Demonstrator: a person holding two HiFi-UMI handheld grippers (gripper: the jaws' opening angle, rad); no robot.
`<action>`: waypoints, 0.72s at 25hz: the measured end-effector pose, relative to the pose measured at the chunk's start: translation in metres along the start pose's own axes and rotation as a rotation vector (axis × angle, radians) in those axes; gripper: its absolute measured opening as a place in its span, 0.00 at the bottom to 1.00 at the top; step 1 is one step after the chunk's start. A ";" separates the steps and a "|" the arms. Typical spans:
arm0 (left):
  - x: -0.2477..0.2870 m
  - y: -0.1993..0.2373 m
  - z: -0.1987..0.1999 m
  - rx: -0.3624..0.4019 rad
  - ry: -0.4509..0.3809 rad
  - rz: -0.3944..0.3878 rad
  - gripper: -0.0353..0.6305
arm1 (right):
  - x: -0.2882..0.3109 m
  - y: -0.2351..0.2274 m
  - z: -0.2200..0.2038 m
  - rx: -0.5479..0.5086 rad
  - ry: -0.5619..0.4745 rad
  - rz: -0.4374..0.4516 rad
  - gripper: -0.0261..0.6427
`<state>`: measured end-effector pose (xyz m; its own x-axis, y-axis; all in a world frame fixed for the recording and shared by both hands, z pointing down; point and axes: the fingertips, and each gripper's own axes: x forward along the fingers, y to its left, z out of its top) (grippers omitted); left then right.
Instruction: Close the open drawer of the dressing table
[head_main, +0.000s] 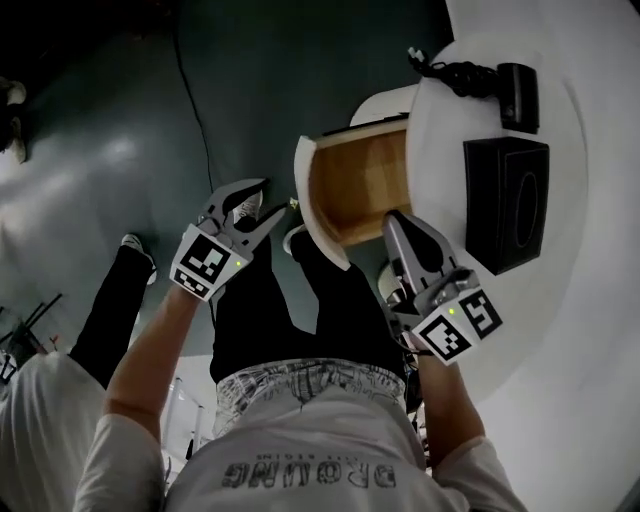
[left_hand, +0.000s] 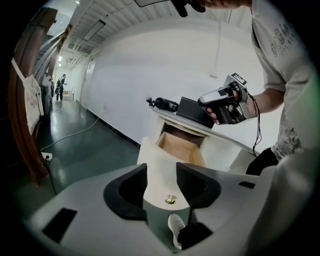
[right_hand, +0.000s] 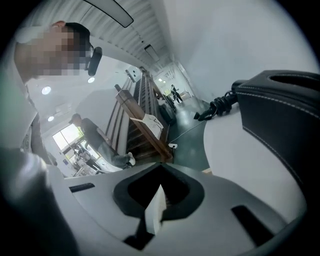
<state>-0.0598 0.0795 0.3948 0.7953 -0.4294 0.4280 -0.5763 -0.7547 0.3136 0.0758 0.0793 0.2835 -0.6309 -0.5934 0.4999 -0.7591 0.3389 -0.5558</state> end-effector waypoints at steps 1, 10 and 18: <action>0.002 -0.001 -0.008 -0.004 0.006 -0.007 0.35 | 0.002 0.000 -0.004 -0.002 0.007 0.000 0.05; 0.018 -0.010 -0.062 -0.024 0.030 -0.075 0.35 | 0.009 -0.001 -0.033 -0.001 0.047 -0.017 0.05; 0.039 -0.020 -0.093 -0.023 0.049 -0.130 0.35 | 0.005 -0.007 -0.045 0.007 0.054 -0.049 0.05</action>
<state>-0.0349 0.1244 0.4835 0.8535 -0.3039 0.4234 -0.4740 -0.7904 0.3881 0.0705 0.1071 0.3196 -0.6007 -0.5691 0.5615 -0.7883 0.3047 -0.5346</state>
